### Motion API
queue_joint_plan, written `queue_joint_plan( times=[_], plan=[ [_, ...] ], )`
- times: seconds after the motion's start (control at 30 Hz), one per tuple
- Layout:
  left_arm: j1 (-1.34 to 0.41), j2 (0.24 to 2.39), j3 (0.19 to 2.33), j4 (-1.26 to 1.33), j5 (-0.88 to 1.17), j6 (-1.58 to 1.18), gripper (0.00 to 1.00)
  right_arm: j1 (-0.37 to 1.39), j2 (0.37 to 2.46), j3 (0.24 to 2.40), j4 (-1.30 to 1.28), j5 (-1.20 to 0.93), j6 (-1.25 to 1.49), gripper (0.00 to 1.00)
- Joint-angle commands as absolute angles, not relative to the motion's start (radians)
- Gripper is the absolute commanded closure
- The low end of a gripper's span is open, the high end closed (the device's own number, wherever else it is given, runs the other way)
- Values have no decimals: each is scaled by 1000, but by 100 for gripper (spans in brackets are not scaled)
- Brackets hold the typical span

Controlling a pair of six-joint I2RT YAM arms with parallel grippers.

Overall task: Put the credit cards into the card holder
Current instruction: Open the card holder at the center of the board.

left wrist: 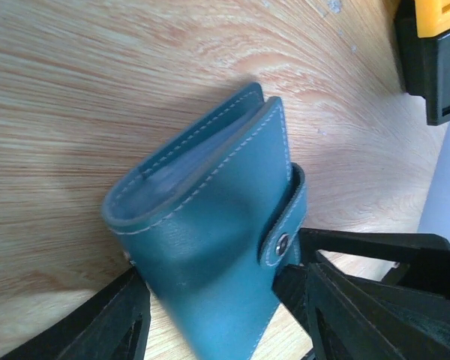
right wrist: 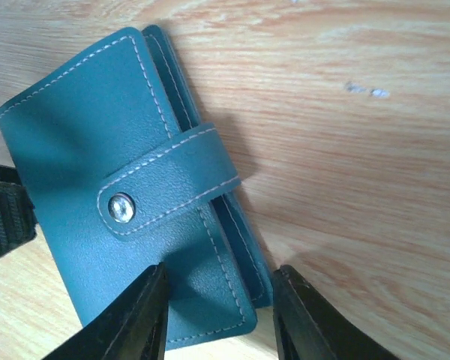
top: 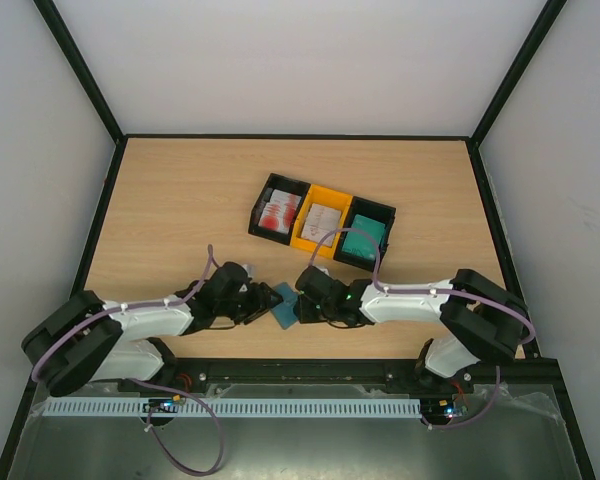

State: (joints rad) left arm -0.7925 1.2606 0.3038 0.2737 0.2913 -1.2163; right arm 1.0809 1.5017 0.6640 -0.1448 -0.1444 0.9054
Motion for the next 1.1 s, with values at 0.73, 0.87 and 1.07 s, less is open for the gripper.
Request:
queue_joint_plan(
  times=[0.73, 0.87, 1.07],
  plan=[
    [-799, 1380, 258, 654, 359, -1181, 81, 934, 1488, 556, -32, -268, 917, 68],
    [-798, 1335, 275, 576, 342, -1136, 83, 934, 1477, 594, -75, -246, 893, 65],
    [-798, 1314, 299, 513, 341, -1091, 91, 935, 1442, 642, -92, -257, 865, 59]
  ],
)
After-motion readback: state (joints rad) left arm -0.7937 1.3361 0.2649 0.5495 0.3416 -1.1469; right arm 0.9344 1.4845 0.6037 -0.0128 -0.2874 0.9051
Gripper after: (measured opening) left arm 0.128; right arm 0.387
